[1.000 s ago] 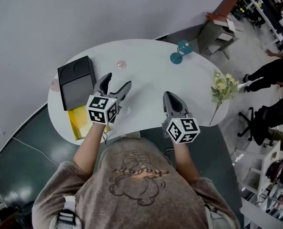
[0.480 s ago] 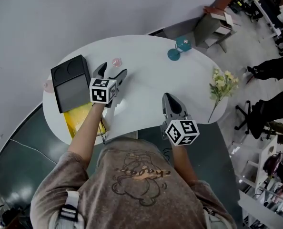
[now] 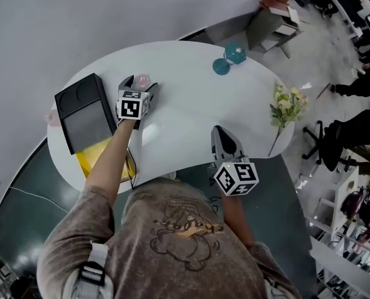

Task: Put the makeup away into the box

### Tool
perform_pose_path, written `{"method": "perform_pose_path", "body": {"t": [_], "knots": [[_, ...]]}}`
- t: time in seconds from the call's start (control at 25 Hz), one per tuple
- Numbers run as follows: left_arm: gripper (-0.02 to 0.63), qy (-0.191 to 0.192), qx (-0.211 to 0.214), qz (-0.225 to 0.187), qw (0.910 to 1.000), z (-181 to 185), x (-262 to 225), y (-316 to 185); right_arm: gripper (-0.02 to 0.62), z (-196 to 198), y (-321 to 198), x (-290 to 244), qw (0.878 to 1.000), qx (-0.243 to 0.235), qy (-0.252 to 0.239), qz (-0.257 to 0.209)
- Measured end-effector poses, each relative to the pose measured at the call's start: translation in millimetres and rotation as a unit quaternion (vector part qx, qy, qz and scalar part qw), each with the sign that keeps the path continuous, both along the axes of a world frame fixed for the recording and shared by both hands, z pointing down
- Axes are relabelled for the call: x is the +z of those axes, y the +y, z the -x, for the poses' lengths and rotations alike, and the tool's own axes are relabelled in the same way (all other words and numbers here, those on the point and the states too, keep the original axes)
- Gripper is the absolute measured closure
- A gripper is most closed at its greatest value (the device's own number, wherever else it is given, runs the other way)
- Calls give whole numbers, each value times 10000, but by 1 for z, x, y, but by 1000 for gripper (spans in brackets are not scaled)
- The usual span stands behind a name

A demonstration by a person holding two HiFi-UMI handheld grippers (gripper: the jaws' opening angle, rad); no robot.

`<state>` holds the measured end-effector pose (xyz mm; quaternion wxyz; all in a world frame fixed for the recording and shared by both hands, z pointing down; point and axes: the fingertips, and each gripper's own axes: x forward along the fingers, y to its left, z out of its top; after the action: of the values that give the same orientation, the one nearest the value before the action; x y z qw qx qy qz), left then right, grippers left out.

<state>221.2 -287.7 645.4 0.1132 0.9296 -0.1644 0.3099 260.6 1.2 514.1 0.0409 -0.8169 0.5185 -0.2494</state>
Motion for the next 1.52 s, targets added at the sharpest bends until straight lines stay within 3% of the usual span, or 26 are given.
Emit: {"method": "perform_pose_path", "body": {"t": [0.48,0.68,0.8,0.96,1.52], "knots": [[212,-449,2,-97,9989,-11,28,-15,592,-14,2,9,9996,126,-44,256],[221,-481,241,-415,9977,-17,29,-16,592,-17,4,10,9993,180,-103,303],[244,-595,261,-273,9975,-16,29,-12,592,-19,4,13,9992,144,-149,351],[353,-684,293,-243,9969,-19,32,-4,592,-28,-5,15,9993,-38,-134,336],[356,-701,-10,-464,9965,-13,17,-13,592,-60,-37,17,9963,-787,-152,322]]}}
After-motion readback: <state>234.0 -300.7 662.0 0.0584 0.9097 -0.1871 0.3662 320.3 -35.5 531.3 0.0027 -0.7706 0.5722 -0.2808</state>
